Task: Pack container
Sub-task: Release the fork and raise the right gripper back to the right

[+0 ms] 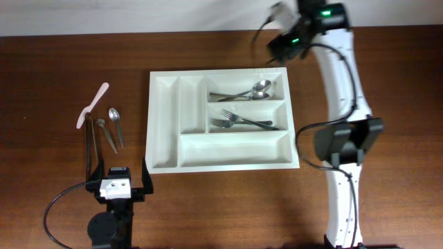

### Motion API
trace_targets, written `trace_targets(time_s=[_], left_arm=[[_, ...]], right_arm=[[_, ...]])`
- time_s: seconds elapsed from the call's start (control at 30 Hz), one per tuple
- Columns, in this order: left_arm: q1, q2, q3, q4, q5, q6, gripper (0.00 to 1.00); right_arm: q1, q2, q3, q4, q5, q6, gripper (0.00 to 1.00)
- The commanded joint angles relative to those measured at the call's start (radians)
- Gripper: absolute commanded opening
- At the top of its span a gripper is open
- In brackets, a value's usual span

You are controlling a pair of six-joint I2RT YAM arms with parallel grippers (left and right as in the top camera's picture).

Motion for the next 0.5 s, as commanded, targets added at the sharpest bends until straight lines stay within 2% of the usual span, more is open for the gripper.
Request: trace_targets(time_s=[0.0,0.17,0.27,0.47], left_arm=[[-0.004,-0.008,-0.007,0.003,0.011,0.002,0.99],[-0.004,-0.008,-0.007,0.003,0.011,0.002,0.99],[-0.004,-0.008,-0.007,0.003,0.011,0.002,0.99],[-0.004,-0.008,-0.007,0.003,0.011,0.002,0.99]], right_arm=[[-0.092,-0.001,0.012,0.005,0.14,0.331,0.99],[-0.207,0.0,0.006,-0.014,0.156,0.616,0.99],[-0.244,0.001,-0.01,-0.006,0.155,0.661,0.99],[-0.269,0.002,-0.061,-0.002,0.151,0.661,0.99]])
